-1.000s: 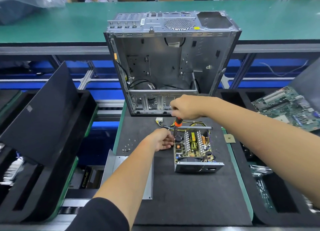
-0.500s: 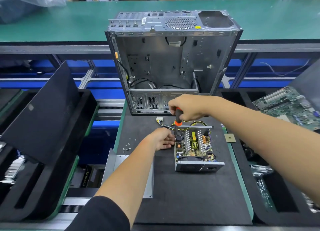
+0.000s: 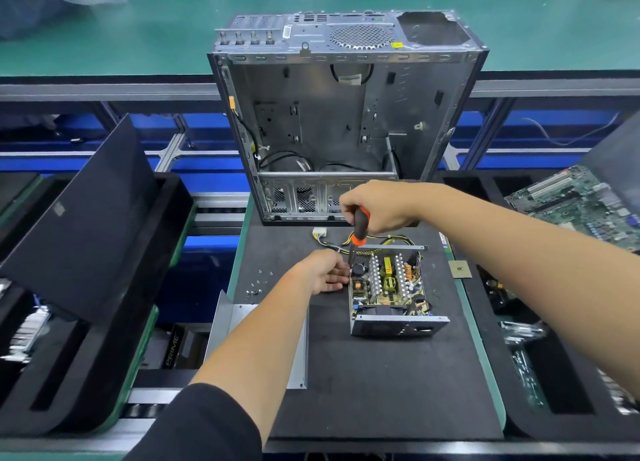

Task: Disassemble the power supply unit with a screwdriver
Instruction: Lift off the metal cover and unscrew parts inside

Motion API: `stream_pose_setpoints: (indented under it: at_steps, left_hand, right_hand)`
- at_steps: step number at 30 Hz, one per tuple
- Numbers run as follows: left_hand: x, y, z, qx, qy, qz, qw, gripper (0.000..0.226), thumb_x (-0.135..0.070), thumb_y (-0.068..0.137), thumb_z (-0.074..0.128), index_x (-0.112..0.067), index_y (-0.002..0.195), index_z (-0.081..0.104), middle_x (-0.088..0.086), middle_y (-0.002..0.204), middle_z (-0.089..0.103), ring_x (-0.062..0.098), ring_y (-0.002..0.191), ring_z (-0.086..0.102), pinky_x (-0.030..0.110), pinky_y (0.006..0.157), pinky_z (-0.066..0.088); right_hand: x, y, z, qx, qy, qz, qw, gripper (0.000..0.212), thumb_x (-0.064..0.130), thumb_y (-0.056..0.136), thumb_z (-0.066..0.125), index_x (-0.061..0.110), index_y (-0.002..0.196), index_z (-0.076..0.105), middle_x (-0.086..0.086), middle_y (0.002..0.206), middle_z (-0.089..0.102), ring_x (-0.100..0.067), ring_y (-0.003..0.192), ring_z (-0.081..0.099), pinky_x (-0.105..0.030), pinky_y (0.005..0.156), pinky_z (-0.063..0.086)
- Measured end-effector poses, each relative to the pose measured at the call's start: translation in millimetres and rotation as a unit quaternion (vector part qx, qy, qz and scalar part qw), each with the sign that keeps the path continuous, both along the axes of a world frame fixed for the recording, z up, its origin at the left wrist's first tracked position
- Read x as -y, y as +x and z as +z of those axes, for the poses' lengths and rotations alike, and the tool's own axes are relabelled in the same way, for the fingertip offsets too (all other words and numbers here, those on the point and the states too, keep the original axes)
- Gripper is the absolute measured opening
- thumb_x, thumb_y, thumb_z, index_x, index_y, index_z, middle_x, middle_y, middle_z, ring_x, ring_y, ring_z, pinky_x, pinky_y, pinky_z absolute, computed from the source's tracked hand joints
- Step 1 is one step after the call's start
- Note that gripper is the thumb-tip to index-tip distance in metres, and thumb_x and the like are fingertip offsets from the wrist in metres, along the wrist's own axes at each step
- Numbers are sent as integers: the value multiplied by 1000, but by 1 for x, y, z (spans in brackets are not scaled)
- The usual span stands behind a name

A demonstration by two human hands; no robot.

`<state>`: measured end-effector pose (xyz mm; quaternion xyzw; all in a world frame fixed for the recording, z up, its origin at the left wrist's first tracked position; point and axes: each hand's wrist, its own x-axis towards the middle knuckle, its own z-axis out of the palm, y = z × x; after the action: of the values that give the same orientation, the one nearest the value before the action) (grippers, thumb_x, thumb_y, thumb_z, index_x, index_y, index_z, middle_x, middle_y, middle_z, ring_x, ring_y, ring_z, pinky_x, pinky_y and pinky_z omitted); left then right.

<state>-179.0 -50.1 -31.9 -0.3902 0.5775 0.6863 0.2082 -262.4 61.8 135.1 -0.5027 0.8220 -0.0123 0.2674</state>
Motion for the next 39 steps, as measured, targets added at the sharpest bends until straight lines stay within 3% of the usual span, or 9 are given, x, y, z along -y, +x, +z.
stream_pose_setpoints:
  at_steps: [4, 6, 12, 17, 22, 26, 33, 36, 39]
  left_hand:
    - [0, 0, 0, -2, -1, -3, 1000, 18, -7, 89, 42, -6, 84, 59, 5, 75, 62, 17, 68, 60, 26, 58, 47]
    - [0, 0, 0, -3, -6, -4, 1000, 19, -8, 90, 41, -6, 85, 59, 5, 75, 63, 17, 68, 60, 26, 58, 47]
    - [-1, 0, 0, -1, -9, -4, 1000, 20, -8, 91, 40, -6, 83, 58, 5, 77, 62, 17, 70, 60, 26, 58, 47]
    - [-2, 0, 0, 1, -9, -10, 1000, 17, -8, 90, 41, -7, 84, 57, 5, 76, 61, 17, 69, 59, 26, 59, 47]
    - [-2, -1, 1, 1, -13, -17, 1000, 18, -7, 89, 40, -7, 82, 57, 5, 76, 61, 16, 69, 59, 26, 60, 47]
    - [-1, 0, 1, 1, -15, -16, 1000, 18, -6, 90, 41, -7, 83, 58, 5, 76, 61, 17, 69, 58, 26, 60, 47]
    - [-3, -1, 2, 3, -16, -19, 1000, 17, -6, 89, 41, -7, 82, 56, 5, 75, 60, 16, 68, 58, 26, 59, 46]
    - [-3, -2, 1, 3, -20, -17, 1000, 18, -6, 90, 40, -7, 81, 56, 5, 76, 60, 17, 68, 58, 26, 59, 46]
    - [-3, -2, 2, 6, -19, -13, 1000, 19, -6, 89, 40, -8, 80, 56, 5, 75, 60, 17, 68, 58, 26, 58, 46]
  right_hand:
    - [4, 1, -7, -72, 40, -38, 996, 34, 41, 100, 42, 8, 95, 51, -8, 89, 61, -24, 60, 68, -30, 57, 38]
    - [7, 2, -10, -93, 49, -30, 994, 32, 34, 103, 33, 7, 95, 49, -13, 92, 62, -28, 61, 68, -32, 57, 40]
    - [3, 0, -1, -13, -15, 19, 1000, 21, 7, 80, 65, 17, 95, 55, 1, 89, 60, -21, 80, 53, -35, 71, 46]
    - [6, 4, -9, -56, 6, -46, 997, 31, 42, 99, 45, 13, 89, 50, -3, 81, 61, -23, 61, 65, -32, 59, 41]
    - [14, 5, -13, -96, 9, -5, 995, 6, 20, 97, 49, 14, 97, 49, -6, 90, 60, -24, 78, 52, -35, 65, 39]
    - [4, 3, 2, 21, -14, -15, 1000, 31, -1, 78, 65, 11, 104, 53, -5, 94, 62, -24, 84, 55, -36, 73, 45]
    - [6, 8, -10, -134, 59, -44, 988, 24, 30, 104, 36, 9, 99, 47, -13, 91, 59, -31, 72, 65, -38, 72, 52]
    - [4, 5, -7, -82, 19, -5, 996, 7, 16, 96, 52, 13, 100, 48, -5, 93, 60, -24, 82, 52, -34, 69, 41]
    - [-1, 6, 0, 4, -28, -9, 1000, 27, -6, 79, 58, 13, 97, 52, 3, 89, 59, -20, 81, 52, -29, 65, 42]
